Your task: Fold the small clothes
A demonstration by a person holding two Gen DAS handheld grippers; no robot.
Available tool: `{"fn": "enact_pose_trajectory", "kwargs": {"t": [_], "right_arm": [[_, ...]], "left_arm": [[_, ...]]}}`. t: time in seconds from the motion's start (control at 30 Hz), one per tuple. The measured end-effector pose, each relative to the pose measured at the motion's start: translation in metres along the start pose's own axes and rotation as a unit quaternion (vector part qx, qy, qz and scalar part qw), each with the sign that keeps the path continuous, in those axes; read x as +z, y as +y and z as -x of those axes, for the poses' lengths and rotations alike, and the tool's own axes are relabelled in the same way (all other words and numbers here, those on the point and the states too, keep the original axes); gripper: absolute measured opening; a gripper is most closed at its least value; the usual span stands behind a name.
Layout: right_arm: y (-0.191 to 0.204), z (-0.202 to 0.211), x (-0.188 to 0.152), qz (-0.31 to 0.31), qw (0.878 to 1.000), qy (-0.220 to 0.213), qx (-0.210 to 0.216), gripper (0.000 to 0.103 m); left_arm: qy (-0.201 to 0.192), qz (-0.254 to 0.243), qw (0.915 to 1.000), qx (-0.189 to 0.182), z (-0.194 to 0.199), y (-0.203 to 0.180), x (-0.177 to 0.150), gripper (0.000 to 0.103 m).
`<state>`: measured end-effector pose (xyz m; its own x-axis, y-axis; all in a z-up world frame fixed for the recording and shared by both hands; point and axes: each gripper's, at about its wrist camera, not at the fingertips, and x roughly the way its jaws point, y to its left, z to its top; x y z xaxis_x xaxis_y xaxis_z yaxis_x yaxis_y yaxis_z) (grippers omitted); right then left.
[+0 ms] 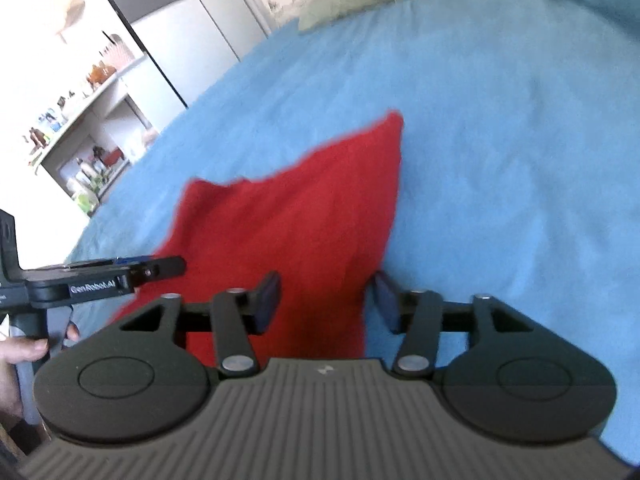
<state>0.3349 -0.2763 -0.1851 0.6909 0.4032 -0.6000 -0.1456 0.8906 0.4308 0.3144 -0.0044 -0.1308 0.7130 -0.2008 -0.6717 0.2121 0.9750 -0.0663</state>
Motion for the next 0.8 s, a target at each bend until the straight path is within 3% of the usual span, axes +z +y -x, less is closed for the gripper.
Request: {"fn": "enact_pose_trajectory", "kwargs": {"t": [0.03, 0.13, 0.27, 0.43, 0.57, 0.8], "right_arm": [[0.007, 0.016, 0.001, 0.003, 1.0, -0.011, -0.002, 0.097], [0.035, 0.071, 0.005, 0.014, 0.999, -0.043, -0.025, 0.103], [0.075, 0.148, 0.008, 0.015, 0.996, -0.048, -0.068, 0.103], [0.123, 0.237, -0.008, 0.021, 0.988, -0.079, -0.135, 0.103], [0.155, 0.28, -0.034, 0.037, 0.978, -0.072, -0.19, 0.103], [0.185, 0.311, -0.085, 0.04, 0.972, -0.043, -0.227, 0.103]], "left_arm": [[-0.016, -0.001, 0.9999, 0.005, 0.021, -0.003, 0.003, 0.094], [-0.055, -0.007, 0.9983, 0.015, 0.093, -0.014, 0.012, 0.103], [-0.067, -0.002, 0.9972, 0.033, 0.173, -0.025, 0.02, 0.103], [-0.069, 0.049, 0.9954, 0.045, 0.252, -0.022, 0.001, 0.103], [-0.062, 0.039, 0.9952, 0.064, 0.289, -0.028, -0.022, 0.103], [-0.039, 0.007, 0.9957, 0.084, 0.315, -0.045, -0.069, 0.103]]}}
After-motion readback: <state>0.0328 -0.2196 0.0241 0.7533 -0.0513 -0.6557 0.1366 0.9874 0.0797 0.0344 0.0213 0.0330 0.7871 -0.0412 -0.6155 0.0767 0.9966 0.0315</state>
